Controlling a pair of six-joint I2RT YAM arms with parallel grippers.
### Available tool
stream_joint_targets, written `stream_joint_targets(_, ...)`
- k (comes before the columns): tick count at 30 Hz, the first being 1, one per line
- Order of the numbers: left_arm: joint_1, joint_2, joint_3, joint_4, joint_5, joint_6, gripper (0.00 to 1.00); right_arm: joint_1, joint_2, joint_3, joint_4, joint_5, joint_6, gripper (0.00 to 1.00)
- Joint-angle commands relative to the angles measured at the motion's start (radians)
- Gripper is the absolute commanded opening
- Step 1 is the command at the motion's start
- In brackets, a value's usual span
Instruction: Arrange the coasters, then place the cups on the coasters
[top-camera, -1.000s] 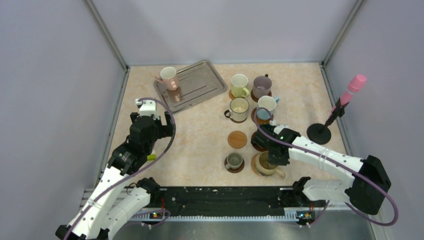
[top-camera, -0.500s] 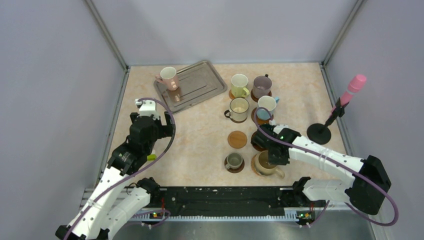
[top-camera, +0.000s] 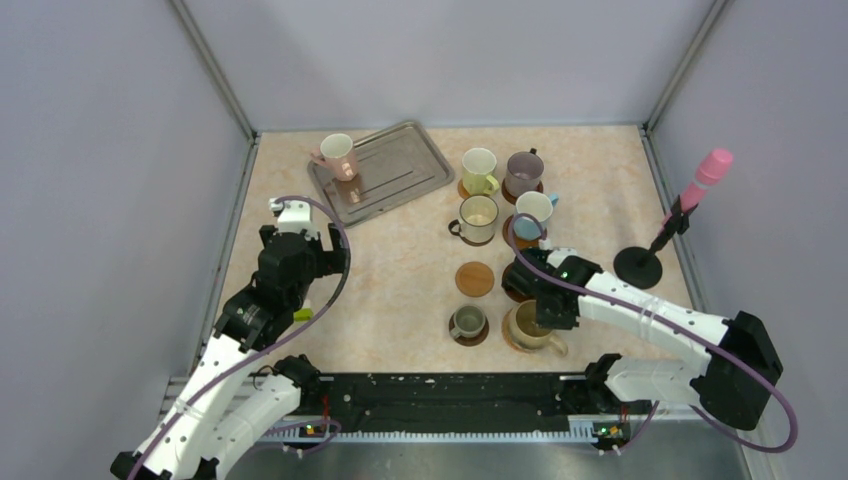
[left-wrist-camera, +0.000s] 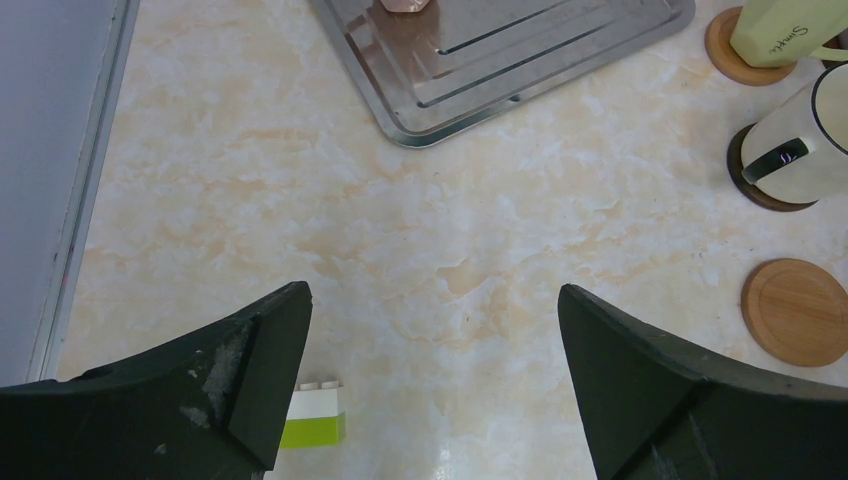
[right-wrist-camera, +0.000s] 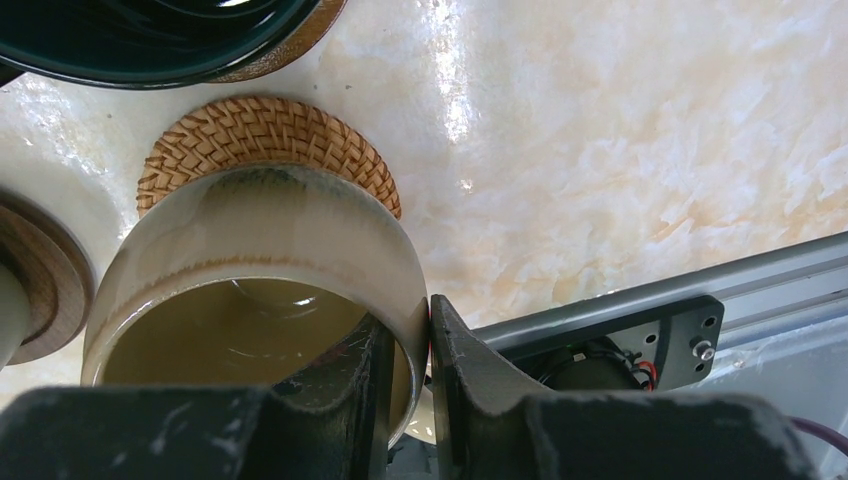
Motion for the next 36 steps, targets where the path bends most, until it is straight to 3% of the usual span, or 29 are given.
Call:
stream_joint_targets(1,0.000,-0.014,0.000,0.050,0.002,0.010,0.99,0.009,-0.027,0.036,0.014,0.012,0.025,0.18)
stream_joint_targets(4,0.000,-0.015,0.001,0.049,0.001,0.010,0.99,0.009,-0.029,0.033,0.018,0.005,0.027,0.19)
stream_joint_targets(5,0.000,-0.018,0.001,0.115,0.000,0.010,0.99,0.009,-0.031,0.033,0.018,0.003,0.027,0.19)
stream_joint_targets(7,0.000,-0.017,-0.001,0.051,0.000,0.010,0.99,0.009,-0.032,0.034,0.019,0.000,0.028,0.22)
stream_joint_targets(12,-0.001,-0.015,-0.001,0.047,-0.005,0.008,0.99,0.009,-0.049,0.065,0.008,-0.004,0.024,0.41)
stream_joint_targets(18,0.000,0.021,0.020,0.034,-0.019,-0.042,0.99,0.009,-0.070,0.173,-0.075,0.001,-0.010,0.55)
stream_joint_targets(24,0.010,0.157,0.099,0.016,0.050,-0.093,0.96,0.009,-0.109,0.332,-0.092,-0.040,-0.171,0.68)
stream_joint_targets(26,0.024,0.211,0.125,0.047,0.060,-0.101,0.93,0.009,-0.135,0.380,-0.060,-0.037,-0.227,0.78)
stream_joint_targets(28,0.053,0.272,0.162,0.075,0.067,-0.115,0.92,0.009,-0.165,0.404,0.005,-0.055,-0.290,0.96)
stream_joint_targets(36,0.199,0.533,0.313,0.268,0.061,-0.255,0.87,0.009,-0.311,0.258,0.328,-0.195,-0.411,0.99)
